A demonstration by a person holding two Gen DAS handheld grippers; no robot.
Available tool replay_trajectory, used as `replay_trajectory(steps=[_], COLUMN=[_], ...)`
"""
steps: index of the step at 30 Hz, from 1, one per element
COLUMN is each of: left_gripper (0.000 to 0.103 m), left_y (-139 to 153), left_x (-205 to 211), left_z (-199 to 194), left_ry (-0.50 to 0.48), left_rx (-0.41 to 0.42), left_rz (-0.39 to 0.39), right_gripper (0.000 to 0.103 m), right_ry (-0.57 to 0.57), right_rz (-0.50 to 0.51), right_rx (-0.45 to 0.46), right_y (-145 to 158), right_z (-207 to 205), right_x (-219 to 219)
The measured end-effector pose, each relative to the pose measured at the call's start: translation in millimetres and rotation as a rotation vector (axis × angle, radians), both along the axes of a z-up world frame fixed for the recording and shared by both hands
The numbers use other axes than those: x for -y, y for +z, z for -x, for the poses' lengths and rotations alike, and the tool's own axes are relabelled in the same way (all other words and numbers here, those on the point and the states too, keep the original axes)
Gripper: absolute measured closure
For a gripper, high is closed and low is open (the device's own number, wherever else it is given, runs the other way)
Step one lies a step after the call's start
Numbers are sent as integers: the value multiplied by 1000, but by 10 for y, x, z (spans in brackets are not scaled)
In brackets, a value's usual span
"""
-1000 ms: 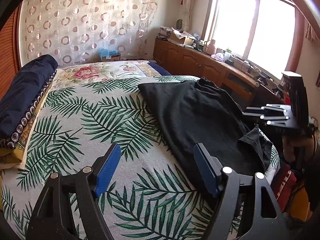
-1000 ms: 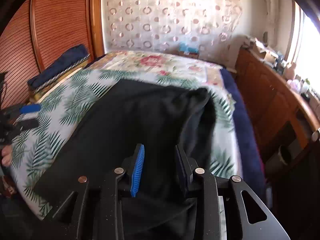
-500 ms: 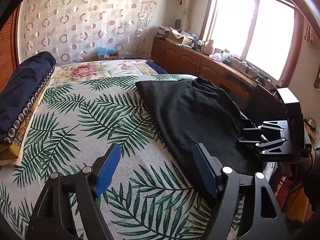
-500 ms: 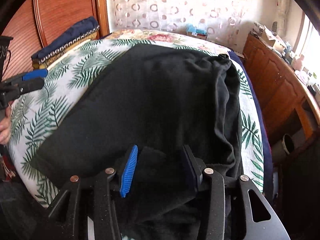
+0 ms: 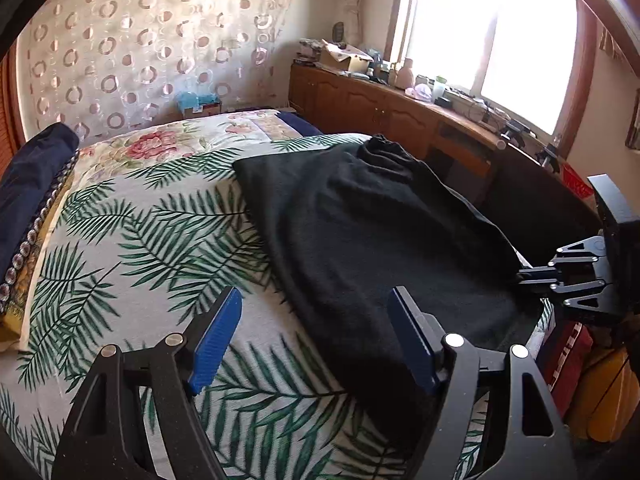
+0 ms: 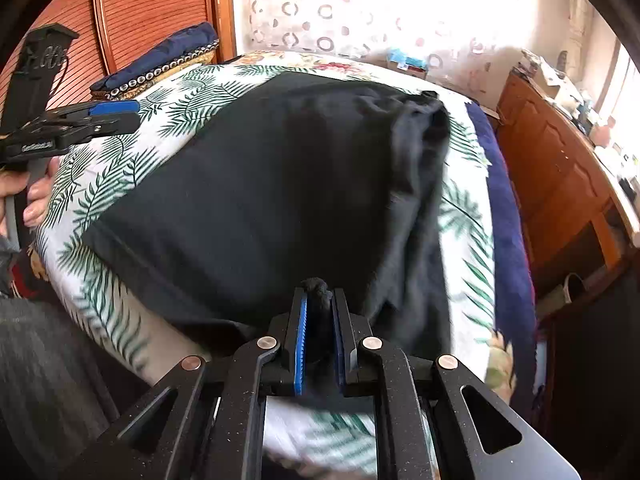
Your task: Fold small clothes
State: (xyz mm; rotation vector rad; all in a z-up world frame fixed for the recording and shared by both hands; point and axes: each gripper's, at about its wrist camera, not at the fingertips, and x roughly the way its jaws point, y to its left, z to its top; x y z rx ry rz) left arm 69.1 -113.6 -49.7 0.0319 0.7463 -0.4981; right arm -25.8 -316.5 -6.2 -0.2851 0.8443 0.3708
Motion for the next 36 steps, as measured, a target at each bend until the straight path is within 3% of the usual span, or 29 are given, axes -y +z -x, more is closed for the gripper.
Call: replay_trajectory(steps=[11, 13, 20, 32, 33, 34, 35, 36], left_gripper=[27, 27, 27, 27, 27, 27, 27, 27], left_y=[51, 47, 24, -119, -133, -147, -157, -170], left_x=[280, 272, 224, 254, 251, 249, 247, 247], left_z=[-71, -87, -73, -62, -65, -63, -62, -62], left_ry=[-8, -6, -2, -9, -10, -10, -9, -5], left_rx=[9, 10, 4, -20, -23, -27, -30, -34], left_rz=[-48, -45, -29, -41, -40, -40, -40, -41], right_gripper=[92, 82, 69, 68, 69, 88, 95, 95], right_ry=[-42, -58, -123, -178, -173, -161, -148, -146], right_rz=[8, -10, -56, -142, -152, -161, -162, -160], right_rx=[29, 47, 129, 78, 79, 78, 73, 81], right_y=[86, 111, 236, -74, -69, -53, -51, -37], right_z=[295, 340, 423, 81, 89, 81, 94, 121], right_x=[313, 349, 340, 214, 230, 249, 251, 266])
